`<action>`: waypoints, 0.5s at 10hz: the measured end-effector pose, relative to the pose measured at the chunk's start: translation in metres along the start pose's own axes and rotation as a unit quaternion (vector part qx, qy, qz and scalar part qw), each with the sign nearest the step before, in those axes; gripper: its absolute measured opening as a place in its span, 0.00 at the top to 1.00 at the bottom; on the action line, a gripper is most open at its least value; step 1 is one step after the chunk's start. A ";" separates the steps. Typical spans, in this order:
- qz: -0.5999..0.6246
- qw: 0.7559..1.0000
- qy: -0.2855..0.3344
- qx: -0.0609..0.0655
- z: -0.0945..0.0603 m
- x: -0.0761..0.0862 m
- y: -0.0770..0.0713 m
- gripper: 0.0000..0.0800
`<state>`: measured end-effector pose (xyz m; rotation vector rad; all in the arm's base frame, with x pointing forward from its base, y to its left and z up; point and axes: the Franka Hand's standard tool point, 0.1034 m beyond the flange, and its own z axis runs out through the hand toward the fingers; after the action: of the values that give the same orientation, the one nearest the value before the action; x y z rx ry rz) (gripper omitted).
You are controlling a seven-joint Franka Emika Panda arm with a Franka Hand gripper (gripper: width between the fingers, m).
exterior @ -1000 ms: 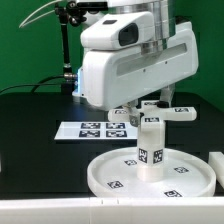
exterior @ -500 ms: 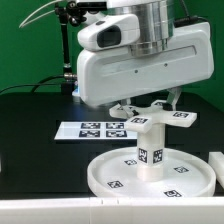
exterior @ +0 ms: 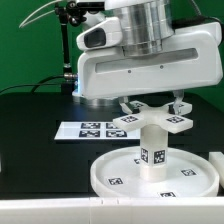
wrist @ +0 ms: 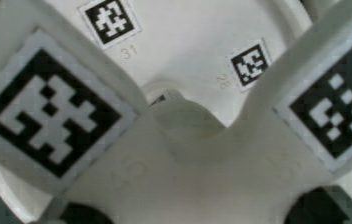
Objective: Assemble round table
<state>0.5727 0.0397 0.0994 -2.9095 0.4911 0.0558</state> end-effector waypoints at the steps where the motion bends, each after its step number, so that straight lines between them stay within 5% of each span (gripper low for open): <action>1: 0.027 1.000 0.005 0.002 0.000 0.002 0.000 0.44; 5: 0.145 0.989 0.007 0.007 -0.001 0.002 -0.004 0.44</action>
Offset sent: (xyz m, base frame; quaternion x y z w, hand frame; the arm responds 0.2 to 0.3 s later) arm 0.0000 0.0000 0.0000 0.0000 0.0000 0.1938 0.9810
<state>0.5761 0.0423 0.1004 -2.8023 0.9076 0.0711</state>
